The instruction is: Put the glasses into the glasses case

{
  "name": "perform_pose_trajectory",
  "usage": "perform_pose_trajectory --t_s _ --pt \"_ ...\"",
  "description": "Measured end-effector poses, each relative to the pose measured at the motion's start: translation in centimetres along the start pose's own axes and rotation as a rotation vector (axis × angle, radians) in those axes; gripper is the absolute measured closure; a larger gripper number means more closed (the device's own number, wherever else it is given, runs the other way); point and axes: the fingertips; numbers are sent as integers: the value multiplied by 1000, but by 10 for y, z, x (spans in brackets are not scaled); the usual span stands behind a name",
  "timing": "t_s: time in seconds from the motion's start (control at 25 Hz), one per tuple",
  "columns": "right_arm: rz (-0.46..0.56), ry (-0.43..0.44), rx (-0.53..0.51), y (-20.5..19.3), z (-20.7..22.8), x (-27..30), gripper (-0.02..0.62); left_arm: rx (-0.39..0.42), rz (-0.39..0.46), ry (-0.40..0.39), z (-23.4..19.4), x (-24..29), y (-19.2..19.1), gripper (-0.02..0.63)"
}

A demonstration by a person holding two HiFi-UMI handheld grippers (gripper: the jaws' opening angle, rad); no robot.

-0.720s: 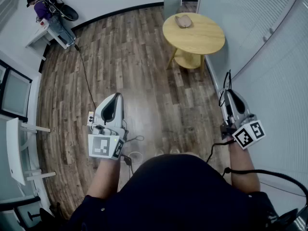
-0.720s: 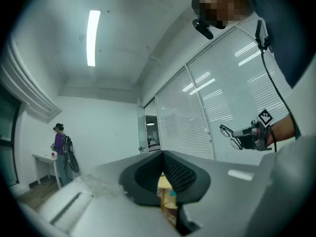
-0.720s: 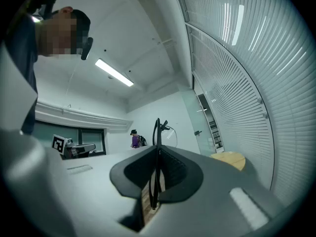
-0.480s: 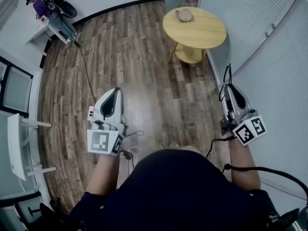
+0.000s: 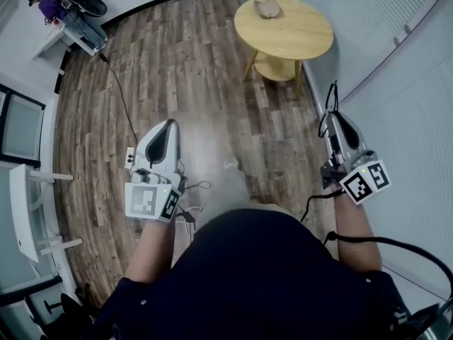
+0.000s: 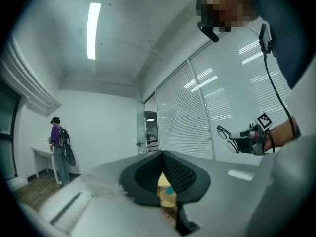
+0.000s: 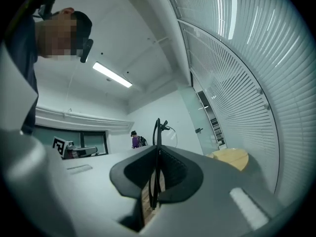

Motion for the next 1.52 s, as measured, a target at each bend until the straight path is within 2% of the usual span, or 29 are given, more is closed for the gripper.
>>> perform_pose_trajectory --t_s 0.16,0.4,0.56,0.64,0.92,1.08,1.32,1.52 --pt "7 -1 -10 2 10 31 568 2 31 0 -24 37 3 604" --pt "-1 -31 -14 6 36 93 568 8 15 -39 -65 105 -8 604" --pt "-4 -67 -9 8 49 132 568 106 16 -87 -90 151 -8 604" --pt "-3 -81 -16 11 53 152 568 125 33 -115 -102 172 -3 605" --pt "15 -100 -61 22 54 216 568 102 72 -153 -159 224 -2 606" --pt "35 -124 -65 24 68 244 568 95 78 -152 -184 251 -15 604" --pt "50 -148 -60 28 88 265 568 70 71 -153 -202 270 -25 604" --pt "49 -127 -33 20 106 302 568 73 68 -144 -221 302 -22 604"
Point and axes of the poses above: the fingertips, and each gripper's own axes: x forward along the fingers, z to its right, y out of its top
